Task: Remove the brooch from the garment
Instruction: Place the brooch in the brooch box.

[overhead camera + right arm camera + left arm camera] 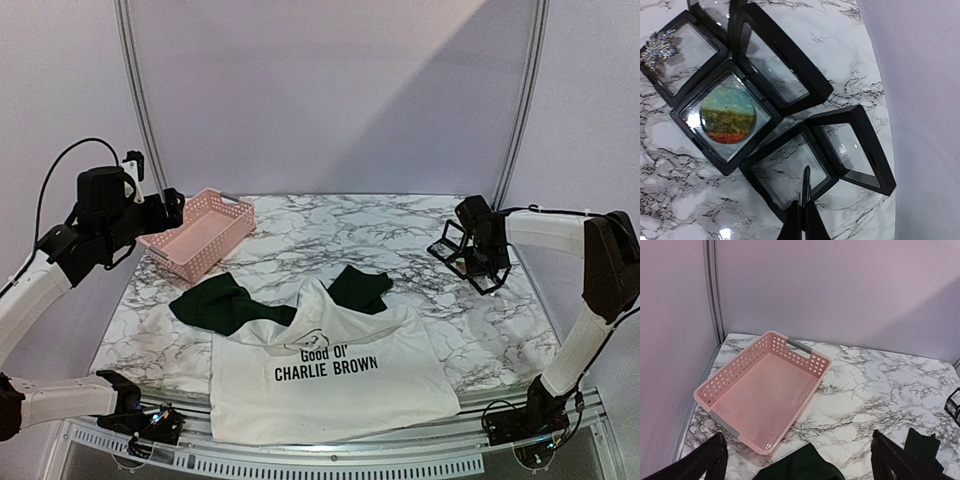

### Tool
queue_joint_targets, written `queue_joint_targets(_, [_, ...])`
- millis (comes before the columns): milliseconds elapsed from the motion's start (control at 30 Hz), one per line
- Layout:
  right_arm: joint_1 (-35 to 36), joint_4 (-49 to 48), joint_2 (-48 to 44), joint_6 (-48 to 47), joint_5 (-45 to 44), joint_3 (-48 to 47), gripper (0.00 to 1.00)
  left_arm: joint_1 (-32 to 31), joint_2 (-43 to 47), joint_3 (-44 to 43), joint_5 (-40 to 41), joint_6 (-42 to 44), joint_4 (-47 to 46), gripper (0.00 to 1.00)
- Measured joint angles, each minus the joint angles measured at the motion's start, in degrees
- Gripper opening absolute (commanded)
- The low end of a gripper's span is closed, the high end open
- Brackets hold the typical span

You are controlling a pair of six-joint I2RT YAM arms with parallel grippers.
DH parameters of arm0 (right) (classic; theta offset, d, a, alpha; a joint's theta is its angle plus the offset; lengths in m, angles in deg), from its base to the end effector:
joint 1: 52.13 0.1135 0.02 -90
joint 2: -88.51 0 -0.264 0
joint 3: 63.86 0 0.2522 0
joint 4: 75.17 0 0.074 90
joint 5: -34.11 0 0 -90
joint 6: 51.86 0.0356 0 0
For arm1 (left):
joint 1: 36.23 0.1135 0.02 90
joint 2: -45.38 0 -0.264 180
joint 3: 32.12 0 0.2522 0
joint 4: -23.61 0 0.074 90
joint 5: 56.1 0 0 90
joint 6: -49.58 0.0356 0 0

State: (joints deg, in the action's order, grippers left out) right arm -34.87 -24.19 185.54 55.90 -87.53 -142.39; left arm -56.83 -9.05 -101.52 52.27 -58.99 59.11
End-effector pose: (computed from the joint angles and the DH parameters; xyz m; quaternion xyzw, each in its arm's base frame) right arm 0.3188 0.0795 0.1978 0.0527 0.9465 -0.2043 0.2441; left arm 0.2015 -0.0637 0.3556 -0.0766 0.8127 -0.0650 0.5739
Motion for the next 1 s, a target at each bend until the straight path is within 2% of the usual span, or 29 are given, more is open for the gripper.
queue_joint_targets(600, [-1.68,1.64,7.04,-1.38,-3.89,-3.21,0.0,0.52,-0.46,0.0,0.28,0.09,0.11,1.0])
queue_joint_targets(1000, [-1.68,2.47,8.37,-1.57,-3.56,-3.32,0.19,0.94,-0.68,0.0,0.07,0.09,0.11,0.99])
